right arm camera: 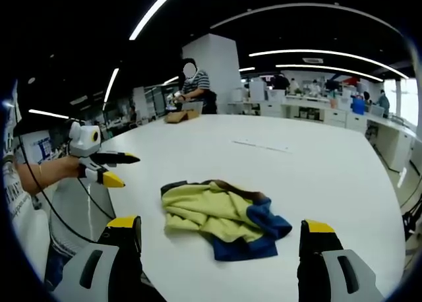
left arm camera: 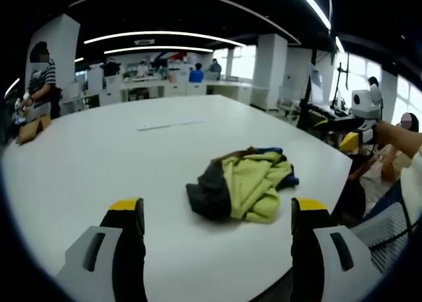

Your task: Fold the garment on the visible template until the final outline fits inside the template.

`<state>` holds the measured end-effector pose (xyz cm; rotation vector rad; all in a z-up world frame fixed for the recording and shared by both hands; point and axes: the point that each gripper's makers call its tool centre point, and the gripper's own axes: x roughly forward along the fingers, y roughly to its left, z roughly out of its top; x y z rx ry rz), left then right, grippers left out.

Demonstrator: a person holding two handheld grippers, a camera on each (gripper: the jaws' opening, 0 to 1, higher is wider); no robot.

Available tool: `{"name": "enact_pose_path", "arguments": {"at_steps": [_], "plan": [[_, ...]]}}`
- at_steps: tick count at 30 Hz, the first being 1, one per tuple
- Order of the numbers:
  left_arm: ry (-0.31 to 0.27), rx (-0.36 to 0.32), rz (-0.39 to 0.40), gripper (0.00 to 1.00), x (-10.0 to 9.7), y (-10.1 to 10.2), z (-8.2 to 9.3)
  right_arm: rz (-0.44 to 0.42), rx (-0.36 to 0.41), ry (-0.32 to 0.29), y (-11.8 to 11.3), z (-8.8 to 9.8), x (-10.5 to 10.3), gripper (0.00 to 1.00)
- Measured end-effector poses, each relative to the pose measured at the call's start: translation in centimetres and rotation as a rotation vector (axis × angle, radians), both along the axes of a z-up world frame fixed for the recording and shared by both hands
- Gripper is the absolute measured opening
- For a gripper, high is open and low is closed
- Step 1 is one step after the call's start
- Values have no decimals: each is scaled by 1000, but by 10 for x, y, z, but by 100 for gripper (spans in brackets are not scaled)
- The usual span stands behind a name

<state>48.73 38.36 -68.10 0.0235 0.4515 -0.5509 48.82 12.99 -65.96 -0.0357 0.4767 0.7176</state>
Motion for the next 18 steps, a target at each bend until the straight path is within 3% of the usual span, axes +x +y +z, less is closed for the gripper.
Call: {"name": "enact_pose_path", "arguments": {"at_steps": [10, 18], "plan": [[-3, -1, -12, 87, 1, -1, 2, -9, 19, -5, -1, 0, 3, 99], [-24, 22, -40, 77, 4, -5, 10, -25, 26, -24, -3, 1, 10, 90]]}}
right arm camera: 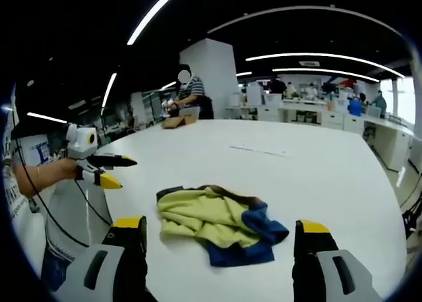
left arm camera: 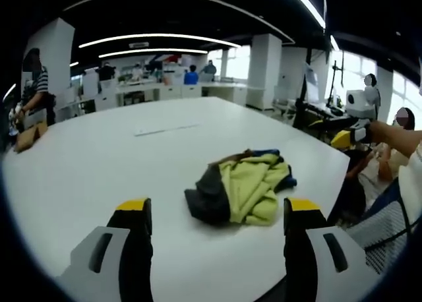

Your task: Fold the garment on the visible template until the final outline fits inside the template.

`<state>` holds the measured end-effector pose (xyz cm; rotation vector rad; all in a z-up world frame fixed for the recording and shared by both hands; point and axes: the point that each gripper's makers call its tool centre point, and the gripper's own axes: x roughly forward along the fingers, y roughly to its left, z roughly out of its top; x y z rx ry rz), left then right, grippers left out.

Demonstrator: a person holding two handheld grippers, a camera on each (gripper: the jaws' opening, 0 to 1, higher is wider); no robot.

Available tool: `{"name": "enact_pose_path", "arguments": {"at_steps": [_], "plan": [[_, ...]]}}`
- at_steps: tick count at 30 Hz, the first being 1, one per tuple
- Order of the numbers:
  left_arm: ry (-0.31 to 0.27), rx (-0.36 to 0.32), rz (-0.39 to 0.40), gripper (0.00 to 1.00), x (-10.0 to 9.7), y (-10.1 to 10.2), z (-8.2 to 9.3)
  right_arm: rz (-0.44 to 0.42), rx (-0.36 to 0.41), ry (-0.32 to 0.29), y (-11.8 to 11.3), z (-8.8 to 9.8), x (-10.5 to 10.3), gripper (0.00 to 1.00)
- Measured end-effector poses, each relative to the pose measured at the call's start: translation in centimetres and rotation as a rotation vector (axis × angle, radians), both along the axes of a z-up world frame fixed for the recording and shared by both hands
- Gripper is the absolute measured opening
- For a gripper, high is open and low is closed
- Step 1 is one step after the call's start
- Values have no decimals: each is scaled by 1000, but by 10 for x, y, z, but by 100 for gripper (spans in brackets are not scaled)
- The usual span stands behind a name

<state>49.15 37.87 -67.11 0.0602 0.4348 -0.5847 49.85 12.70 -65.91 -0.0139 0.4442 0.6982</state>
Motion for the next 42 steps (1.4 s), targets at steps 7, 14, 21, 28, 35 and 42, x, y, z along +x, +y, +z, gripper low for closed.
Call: {"name": "enact_pose_path", "arguments": {"at_steps": [7, 14, 21, 28, 35, 42], "plan": [[-13, -4, -34, 71, 10, -6, 5, 17, -4, 1, 3, -2, 8, 84], [-4, 2, -78, 64, 21, -13, 1, 25, -19, 17, 5, -8, 18, 75], [8, 43, -114, 56, 33, -16, -6, 20, -43, 42, 4, -15, 32, 61], [18, 66, -136, 49, 47, -19, -13, 10, -44, 70, 3, -21, 47, 47], [31, 87, -162, 43, 66, -25, -23, -19, -40, 112, -3, -30, 64, 31], [51, 108, -177, 36, 84, -25, -33, -29, -75, 147, -10, -40, 80, 23]]}}
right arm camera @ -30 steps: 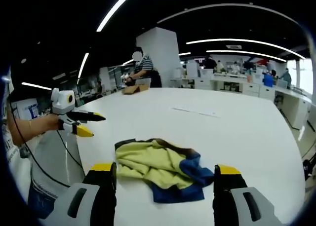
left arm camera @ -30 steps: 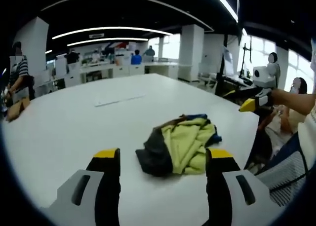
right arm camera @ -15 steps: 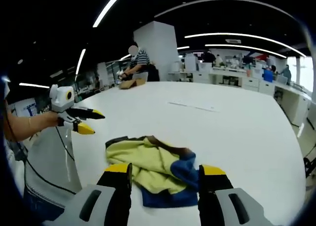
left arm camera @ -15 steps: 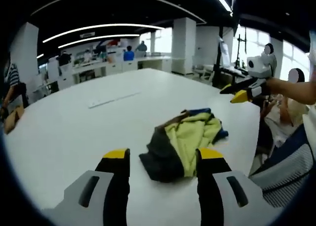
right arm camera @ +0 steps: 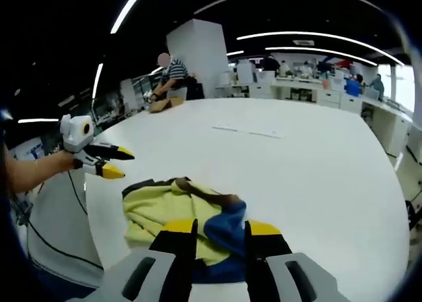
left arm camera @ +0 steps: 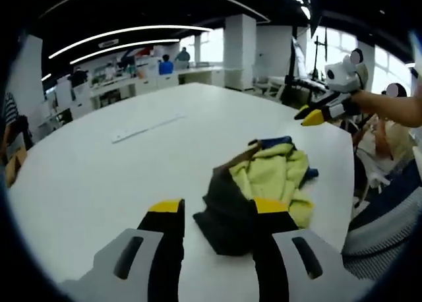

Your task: Fold the garment on the visible template until the final outline fits inside the template.

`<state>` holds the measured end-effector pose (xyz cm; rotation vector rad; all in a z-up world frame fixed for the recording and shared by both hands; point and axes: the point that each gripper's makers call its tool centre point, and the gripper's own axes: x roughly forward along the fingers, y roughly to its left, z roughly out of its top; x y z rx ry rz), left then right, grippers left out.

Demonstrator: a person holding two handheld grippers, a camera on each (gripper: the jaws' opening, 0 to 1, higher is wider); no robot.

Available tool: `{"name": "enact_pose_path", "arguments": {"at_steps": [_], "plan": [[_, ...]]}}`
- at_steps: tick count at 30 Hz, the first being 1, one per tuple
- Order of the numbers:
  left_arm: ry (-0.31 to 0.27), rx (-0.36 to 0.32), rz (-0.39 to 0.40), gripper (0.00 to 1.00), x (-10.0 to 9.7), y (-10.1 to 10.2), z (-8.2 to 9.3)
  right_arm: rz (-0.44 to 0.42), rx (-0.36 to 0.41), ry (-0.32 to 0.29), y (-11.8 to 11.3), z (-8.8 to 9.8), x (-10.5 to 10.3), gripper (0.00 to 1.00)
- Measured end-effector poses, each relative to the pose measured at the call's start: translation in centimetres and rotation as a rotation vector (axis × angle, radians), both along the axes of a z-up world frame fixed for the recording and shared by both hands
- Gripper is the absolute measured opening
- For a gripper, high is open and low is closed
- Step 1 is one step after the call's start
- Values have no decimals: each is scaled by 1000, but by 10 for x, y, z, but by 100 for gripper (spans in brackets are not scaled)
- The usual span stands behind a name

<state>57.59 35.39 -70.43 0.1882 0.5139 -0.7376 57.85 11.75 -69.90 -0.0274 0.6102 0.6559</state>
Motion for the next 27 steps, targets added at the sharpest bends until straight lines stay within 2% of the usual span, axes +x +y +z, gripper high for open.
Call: {"name": "enact_pose_path", "arguments": {"at_steps": [10, 14, 23, 27], "plan": [[47, 32, -27, 28, 23, -4, -25, 18, -31, 54, 3, -19, 18, 16], [85, 14, -36, 26, 29, -10, -35, 27, -55, 90, 5, -32, 23, 15], [156, 64, -90, 24, 30, -21, -65, 22, -98, 182, 5, -61, 28, 14], [191, 38, -76, 21, 30, -24, -74, 22, -106, 223, 5, -73, 24, 14]]}}
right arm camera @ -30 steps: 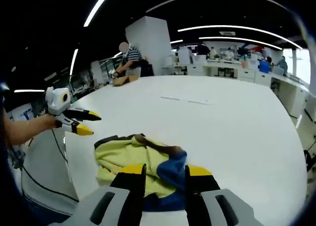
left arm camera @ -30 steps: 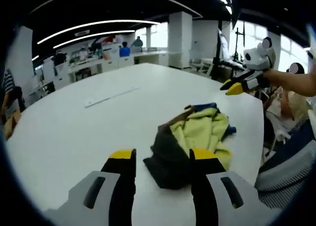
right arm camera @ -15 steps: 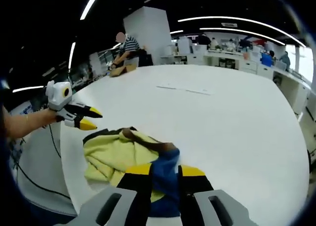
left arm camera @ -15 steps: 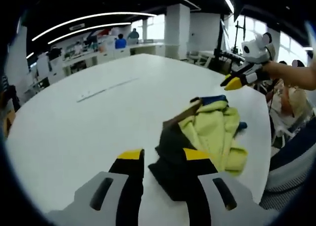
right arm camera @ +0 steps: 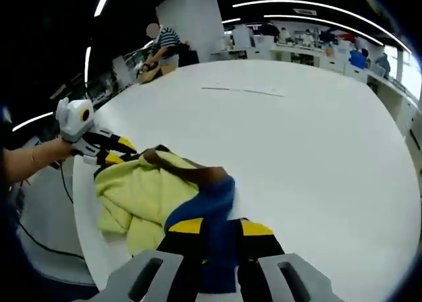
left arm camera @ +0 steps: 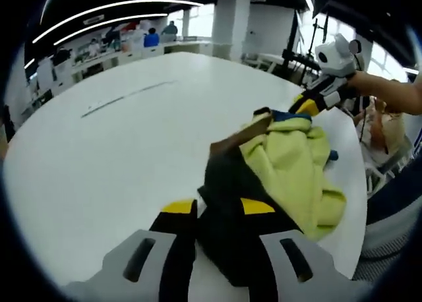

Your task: Fold the garment on the visible template until the final outline fits inside the template.

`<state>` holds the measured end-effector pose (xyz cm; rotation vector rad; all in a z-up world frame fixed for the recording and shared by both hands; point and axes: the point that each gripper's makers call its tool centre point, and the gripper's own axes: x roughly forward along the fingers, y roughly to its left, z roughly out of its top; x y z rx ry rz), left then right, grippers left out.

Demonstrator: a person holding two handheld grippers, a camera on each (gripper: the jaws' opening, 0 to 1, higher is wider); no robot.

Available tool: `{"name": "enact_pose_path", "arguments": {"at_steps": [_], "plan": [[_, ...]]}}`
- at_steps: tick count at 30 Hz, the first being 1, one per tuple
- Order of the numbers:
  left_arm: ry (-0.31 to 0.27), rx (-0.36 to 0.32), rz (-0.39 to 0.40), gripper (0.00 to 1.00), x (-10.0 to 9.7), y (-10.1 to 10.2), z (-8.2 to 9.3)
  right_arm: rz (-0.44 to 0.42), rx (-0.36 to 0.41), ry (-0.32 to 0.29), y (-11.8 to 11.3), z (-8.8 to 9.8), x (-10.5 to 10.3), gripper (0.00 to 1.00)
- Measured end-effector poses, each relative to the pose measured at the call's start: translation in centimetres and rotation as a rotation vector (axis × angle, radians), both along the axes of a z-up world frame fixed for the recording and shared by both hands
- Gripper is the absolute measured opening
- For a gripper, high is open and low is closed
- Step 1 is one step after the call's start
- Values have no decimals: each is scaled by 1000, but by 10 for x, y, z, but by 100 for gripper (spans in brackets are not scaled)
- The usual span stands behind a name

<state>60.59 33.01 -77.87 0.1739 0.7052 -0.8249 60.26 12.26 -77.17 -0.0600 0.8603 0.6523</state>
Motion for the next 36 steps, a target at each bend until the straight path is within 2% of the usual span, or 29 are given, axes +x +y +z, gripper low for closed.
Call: {"name": "enact_pose_path", "arguments": {"at_steps": [2, 9, 11, 13, 16, 17, 24, 29, 32, 36], "plan": [[5, -18, 18, 20, 2, 0, -1, 8, 3, 8, 2, -3, -2, 12], [30, -19, 48, 20, 4, 0, -4, -7, 33, 28, 6, -5, -3, 7], [35, -21, 51, 15, 3, -1, -4, -14, 42, 32, 6, -5, -4, 5], [76, -48, 78, 10, 1, -5, -6, -37, 51, 37, 6, -5, -4, 4], [53, -26, 85, 6, 2, -2, -6, -40, 37, 21, 6, -3, -5, 1], [39, -19, 90, 1, 3, -1, -5, -36, 27, 9, 6, -2, -5, 0], [-44, 22, 68, 0, -1, 1, 6, -5, 13, -39, 7, 7, -8, 0], [-88, -31, 121, 0, 0, 7, 26, -20, 31, -84, 4, 24, -5, 0], [-115, -45, 127, 0, -2, 8, 38, -29, 44, -123, 1, 37, -3, 0], [-149, -132, 164, 0, -1, 7, 63, -48, 68, -155, -3, 54, -1, 0]]}}
